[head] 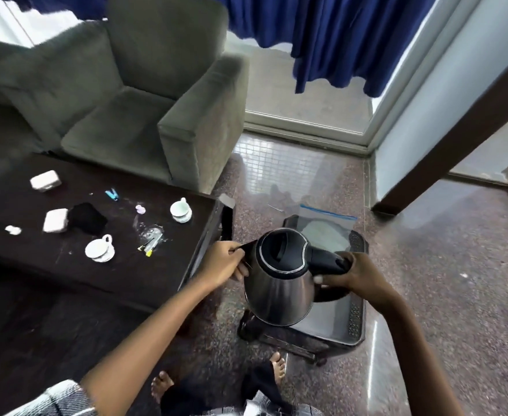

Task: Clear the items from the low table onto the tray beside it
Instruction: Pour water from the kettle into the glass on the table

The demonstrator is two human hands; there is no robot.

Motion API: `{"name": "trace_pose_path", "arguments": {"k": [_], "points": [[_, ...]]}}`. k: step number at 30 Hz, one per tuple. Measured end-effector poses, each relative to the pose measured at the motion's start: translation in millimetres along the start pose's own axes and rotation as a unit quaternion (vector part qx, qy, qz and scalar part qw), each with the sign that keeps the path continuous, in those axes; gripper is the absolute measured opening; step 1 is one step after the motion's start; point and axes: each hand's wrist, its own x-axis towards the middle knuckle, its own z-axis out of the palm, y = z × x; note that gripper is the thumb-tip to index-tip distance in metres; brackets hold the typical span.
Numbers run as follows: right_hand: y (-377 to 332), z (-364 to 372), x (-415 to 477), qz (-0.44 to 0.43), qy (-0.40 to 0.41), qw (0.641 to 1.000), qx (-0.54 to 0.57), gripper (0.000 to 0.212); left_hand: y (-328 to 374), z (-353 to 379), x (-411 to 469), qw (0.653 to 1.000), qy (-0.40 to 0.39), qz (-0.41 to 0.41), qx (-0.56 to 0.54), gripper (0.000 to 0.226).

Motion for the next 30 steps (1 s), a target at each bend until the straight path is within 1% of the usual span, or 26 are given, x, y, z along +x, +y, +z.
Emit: {"name": "trace_pose_path", "arguments": {"k": [3, 5, 7, 10, 13, 15, 18, 21, 22, 25, 26, 28, 29, 30], "points": [[-29, 45, 2, -0.024, -0.002, 1.000, 0.009, 0.030, -15, -50, -15, 1.000, 0.018, 0.023, -0.005, 0.027], [-49, 81, 2, -0.035, 0.010, 0.999, 0.018, 0.026, -29, -86, -26, 0.999, 0.034, 0.038, -0.012, 0.026], [-67, 120, 2, -0.044, 0.019, 0.999, 0.015, 0.025, -44, -123, -37, 0.997, 0.053, 0.047, -0.028, 0.026], [-98, 183, 2, -0.060, 0.033, 0.998, 0.013, 0.030, -71, -179, -53, 0.993, 0.096, 0.057, -0.036, 0.028], [-125, 241, 8, -0.090, 0.051, 0.994, 0.016, 0.028, -93, -232, -68, 0.988, 0.125, 0.063, -0.073, 0.026], [-141, 275, 11, -0.105, 0.054, 0.993, 0.009, 0.035, -106, -264, -78, 0.981, 0.144, 0.058, -0.117, 0.029], [-161, 320, 17, -0.104, 0.054, 0.993, 0.032, 0.034, -125, -308, -87, 0.970, 0.166, 0.054, -0.169, 0.033], [-181, 360, 26, -0.125, 0.033, 0.991, 0.047, 0.048, -140, -348, -90, 0.960, 0.190, 0.045, -0.202, 0.038], [-188, 373, 31, -0.127, 0.026, 0.990, 0.050, 0.047, -145, -360, -90, 0.956, 0.198, 0.038, -0.211, 0.039], [-202, 413, 49, -0.114, 0.019, 0.992, 0.057, 0.027, -162, -397, -88, 0.946, 0.223, 0.018, -0.233, 0.038], [-207, 428, 55, -0.115, 0.014, 0.992, 0.055, 0.028, -170, -411, -86, 0.944, 0.232, 0.011, -0.235, 0.038], [-214, 457, 69, -0.122, 0.009, 0.991, 0.056, 0.045, -185, -438, -80, 0.941, 0.245, -0.010, -0.235, 0.037], [-217, 472, 77, -0.121, 0.008, 0.991, 0.054, 0.049, -192, -452, -76, 0.939, 0.248, -0.021, -0.237, 0.037], [-220, 486, 87, -0.116, 0.005, 0.992, 0.049, 0.047, -200, -466, -71, 0.938, 0.249, -0.031, -0.239, 0.037]]}}
